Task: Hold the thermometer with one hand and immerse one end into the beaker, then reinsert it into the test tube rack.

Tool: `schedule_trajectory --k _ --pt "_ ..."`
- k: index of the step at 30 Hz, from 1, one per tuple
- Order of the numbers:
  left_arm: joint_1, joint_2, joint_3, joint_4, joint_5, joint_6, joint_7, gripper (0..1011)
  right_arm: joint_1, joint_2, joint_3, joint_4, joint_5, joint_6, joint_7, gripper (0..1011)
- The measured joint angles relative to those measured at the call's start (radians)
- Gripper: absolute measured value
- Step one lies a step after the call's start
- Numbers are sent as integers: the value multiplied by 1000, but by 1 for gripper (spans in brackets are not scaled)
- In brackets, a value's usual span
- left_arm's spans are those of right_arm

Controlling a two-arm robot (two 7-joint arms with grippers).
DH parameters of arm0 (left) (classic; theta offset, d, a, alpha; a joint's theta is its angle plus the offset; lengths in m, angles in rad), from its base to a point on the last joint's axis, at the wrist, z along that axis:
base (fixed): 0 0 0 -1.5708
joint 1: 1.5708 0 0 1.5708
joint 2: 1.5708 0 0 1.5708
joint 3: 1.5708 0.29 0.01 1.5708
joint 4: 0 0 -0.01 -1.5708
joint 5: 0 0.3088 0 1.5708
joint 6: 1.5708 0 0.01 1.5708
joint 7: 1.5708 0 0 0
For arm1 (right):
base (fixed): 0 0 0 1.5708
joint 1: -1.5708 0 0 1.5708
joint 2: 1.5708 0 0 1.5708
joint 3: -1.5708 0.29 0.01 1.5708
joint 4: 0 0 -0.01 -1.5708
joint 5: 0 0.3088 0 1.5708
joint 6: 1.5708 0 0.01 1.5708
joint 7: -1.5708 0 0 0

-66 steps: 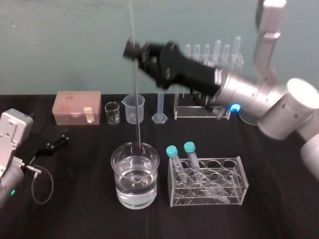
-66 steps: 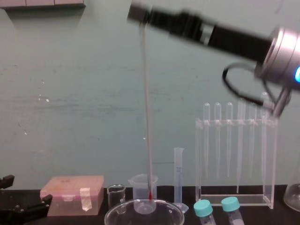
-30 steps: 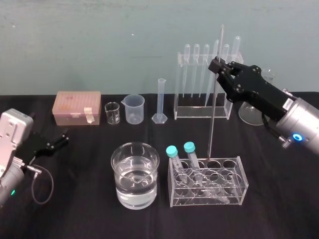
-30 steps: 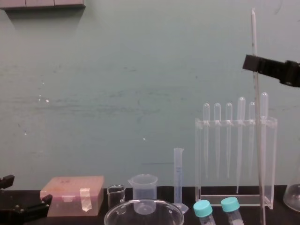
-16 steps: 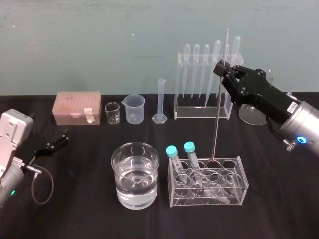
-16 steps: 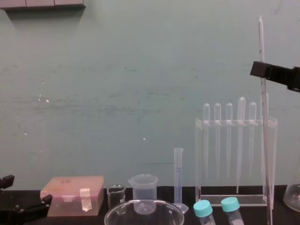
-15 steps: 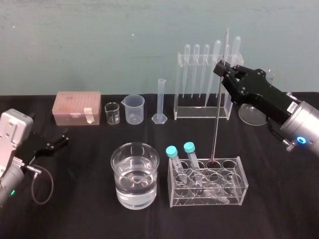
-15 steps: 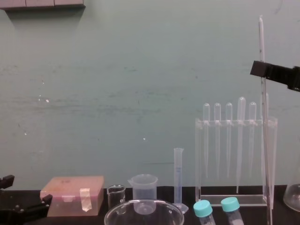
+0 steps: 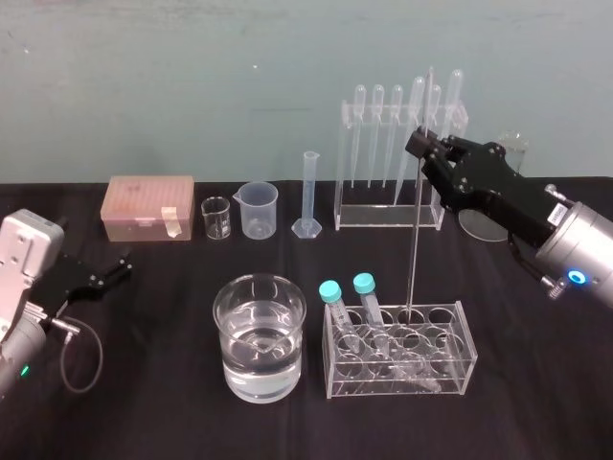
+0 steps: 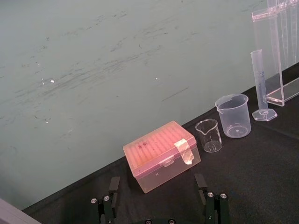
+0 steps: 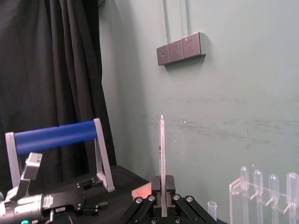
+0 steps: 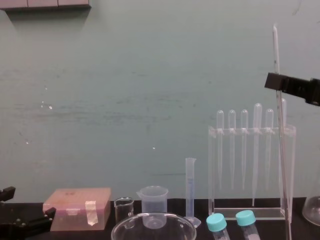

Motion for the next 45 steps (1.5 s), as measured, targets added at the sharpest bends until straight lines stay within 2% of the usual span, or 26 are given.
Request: schedule_trajectory --k 31,45 --pt "0 0 0 0 0 0 0 1008 -2 -20 -51 82 -106 -54 52 56" --pt "0 0 0 0 0 0 0 1008 3 -23 -55 88 -119 -53 54 56"
